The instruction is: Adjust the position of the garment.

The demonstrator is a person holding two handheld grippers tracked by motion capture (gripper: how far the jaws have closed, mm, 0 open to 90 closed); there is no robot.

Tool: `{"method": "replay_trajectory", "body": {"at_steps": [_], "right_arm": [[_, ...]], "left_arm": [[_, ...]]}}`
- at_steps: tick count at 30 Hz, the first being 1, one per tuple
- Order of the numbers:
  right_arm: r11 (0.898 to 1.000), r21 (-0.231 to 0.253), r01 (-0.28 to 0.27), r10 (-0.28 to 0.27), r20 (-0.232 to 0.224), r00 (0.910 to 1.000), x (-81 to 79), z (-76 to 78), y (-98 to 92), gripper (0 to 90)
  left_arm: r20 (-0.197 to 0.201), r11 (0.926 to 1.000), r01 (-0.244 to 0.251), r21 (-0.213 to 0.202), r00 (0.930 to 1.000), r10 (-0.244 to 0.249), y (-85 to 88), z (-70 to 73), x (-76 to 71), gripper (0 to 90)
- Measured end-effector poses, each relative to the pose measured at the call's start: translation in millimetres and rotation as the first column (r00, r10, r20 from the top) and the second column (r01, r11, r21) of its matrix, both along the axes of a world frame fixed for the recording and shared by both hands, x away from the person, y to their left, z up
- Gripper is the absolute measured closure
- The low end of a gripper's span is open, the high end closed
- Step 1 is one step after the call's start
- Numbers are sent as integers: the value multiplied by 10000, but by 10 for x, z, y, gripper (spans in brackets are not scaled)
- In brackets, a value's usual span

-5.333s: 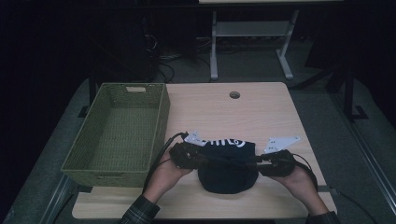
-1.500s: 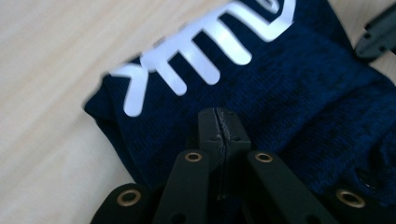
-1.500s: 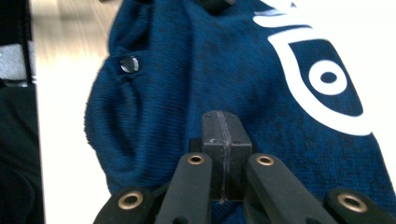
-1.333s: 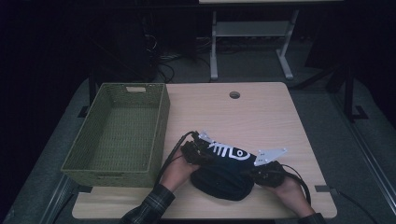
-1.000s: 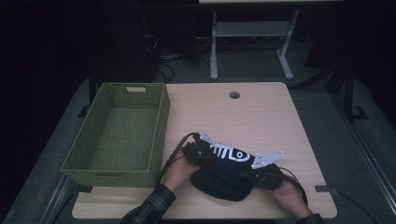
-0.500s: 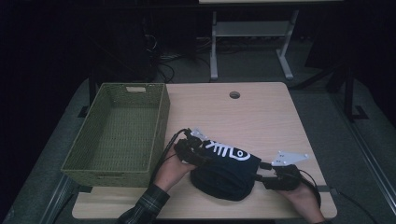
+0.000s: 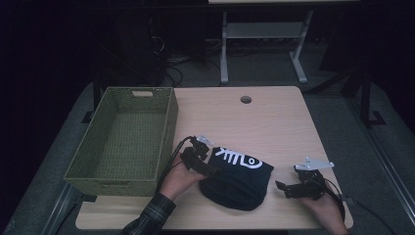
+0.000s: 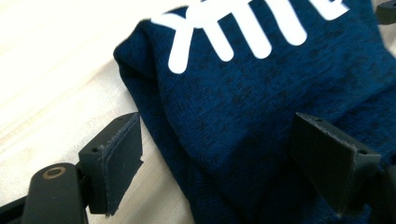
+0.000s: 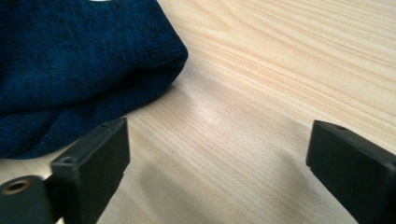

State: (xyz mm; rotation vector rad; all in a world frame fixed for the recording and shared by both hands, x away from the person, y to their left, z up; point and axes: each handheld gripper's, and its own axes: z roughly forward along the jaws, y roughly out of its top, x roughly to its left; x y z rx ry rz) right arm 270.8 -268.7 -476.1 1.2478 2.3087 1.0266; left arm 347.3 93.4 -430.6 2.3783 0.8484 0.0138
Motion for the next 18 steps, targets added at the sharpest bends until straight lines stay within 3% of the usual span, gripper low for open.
{"method": "replay_trajectory", "body": {"at_steps": [8, 14, 18], "right_arm": [[9986, -501, 169, -164, 105, 9998, 33, -57, 23, 29], [9984, -499, 268, -262, 120, 9996, 51, -68, 24, 23], [9986, -467, 235, -231, 101, 9997, 58, -69, 21, 23]], "left_arm": [[-339, 9995, -83, 299, 9994, 93, -34, -154, 26, 160], [-486, 9988, 155, 468, 9987, -132, -49, -214, 38, 160], [-366, 9989, 148, 455, 9992, -131, -66, -218, 28, 167]]}}
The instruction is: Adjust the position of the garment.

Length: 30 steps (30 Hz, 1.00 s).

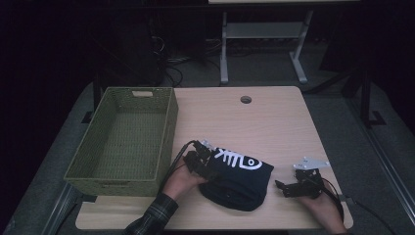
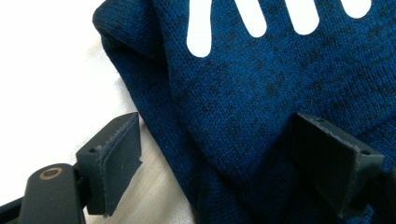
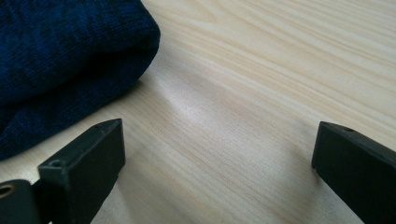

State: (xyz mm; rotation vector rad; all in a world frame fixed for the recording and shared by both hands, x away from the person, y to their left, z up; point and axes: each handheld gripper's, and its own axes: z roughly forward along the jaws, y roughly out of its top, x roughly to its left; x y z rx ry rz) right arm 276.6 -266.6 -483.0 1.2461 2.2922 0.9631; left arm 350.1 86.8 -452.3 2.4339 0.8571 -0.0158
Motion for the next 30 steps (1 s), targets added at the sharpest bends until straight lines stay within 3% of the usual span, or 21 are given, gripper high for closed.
{"method": "replay_trajectory", "body": {"at_steps": [2, 12, 17, 30], "right_arm": [[10000, 82, -21, 22, -154, 9999, 14, -2, -13, 23], [9999, 93, -43, 44, -167, 9999, 20, -2, -11, 23], [10000, 90, -30, 32, -178, 9998, 19, -2, -10, 23], [10000, 91, -23, 25, -183, 9998, 19, -2, -9, 23]], "left_arm": [[52, 9999, 128, 18, 9999, -129, 3, 3, -1, 186], [-418, 9958, 620, -675, 9970, -650, -2, 6, -1, 495], [-628, 9941, 693, -830, 9952, -746, -11, -1, 10, 602], [-864, 9936, 701, -889, 9932, -778, -4, 25, 35, 703]]}}
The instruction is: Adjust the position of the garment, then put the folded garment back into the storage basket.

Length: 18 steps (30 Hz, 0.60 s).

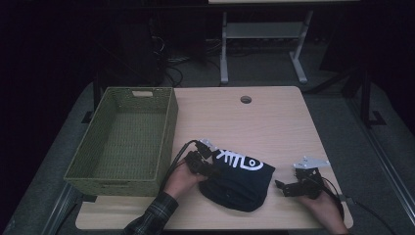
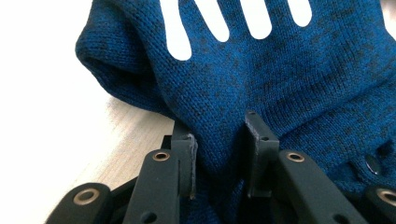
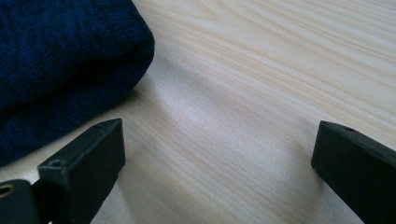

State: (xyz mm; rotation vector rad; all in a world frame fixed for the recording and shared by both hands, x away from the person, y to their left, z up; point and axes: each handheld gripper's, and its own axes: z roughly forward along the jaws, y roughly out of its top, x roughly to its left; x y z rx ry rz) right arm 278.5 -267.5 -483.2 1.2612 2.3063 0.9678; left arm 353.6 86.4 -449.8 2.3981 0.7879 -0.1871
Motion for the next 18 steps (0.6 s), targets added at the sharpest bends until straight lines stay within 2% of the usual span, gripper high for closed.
{"method": "replay_trajectory", "body": {"at_steps": [10, 12, 18], "right_arm": [[10000, 24, 34, -33, -54, 10000, -3, 1, 3, 23], [10000, 21, 29, -29, -48, 10000, -3, 1, 2, 23], [10000, 41, 38, -38, -34, 10000, -3, 0, 3, 23]], "left_arm": [[58, 10000, -24, -78, 10000, 25, 15, 60, -22, 713], [32, 9997, -137, -195, 9999, 138, 12, 88, -34, 713], [47, 9999, -133, -89, 9999, 133, -9, 221, -34, 716]]}}
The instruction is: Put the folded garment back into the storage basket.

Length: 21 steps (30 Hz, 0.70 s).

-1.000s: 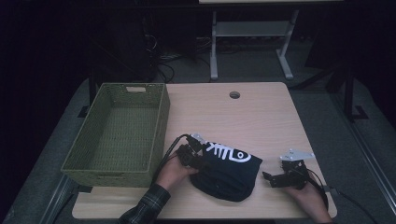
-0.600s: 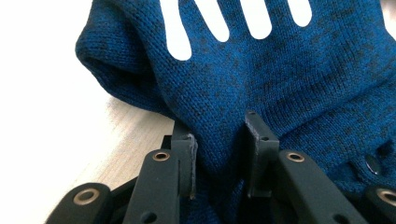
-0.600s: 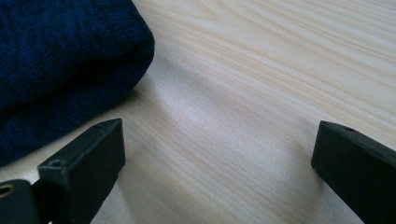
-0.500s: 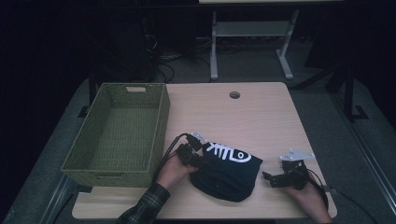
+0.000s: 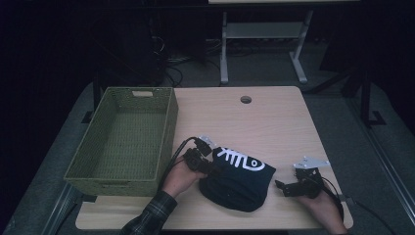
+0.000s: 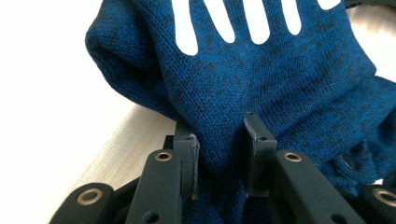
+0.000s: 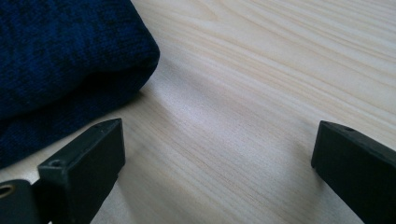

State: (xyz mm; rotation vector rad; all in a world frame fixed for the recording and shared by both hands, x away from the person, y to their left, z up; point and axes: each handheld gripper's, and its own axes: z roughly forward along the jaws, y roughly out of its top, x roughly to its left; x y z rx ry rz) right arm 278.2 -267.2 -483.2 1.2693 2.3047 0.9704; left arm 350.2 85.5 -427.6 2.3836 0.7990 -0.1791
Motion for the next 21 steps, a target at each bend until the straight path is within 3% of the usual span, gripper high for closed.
{"method": "replay_trajectory", "body": {"at_steps": [10, 21], "right_arm": [[10000, -14, -7, 7, 5, 10000, 1, 0, -1, 23], [10000, -8, 1, -1, -1, 10000, 0, 0, 0, 23]], "left_arm": [[-137, 9996, 215, 178, 9997, -213, -12, 278, 48, 720], [118, 9983, 413, 417, 9991, -418, -36, 620, 63, 726]]}}
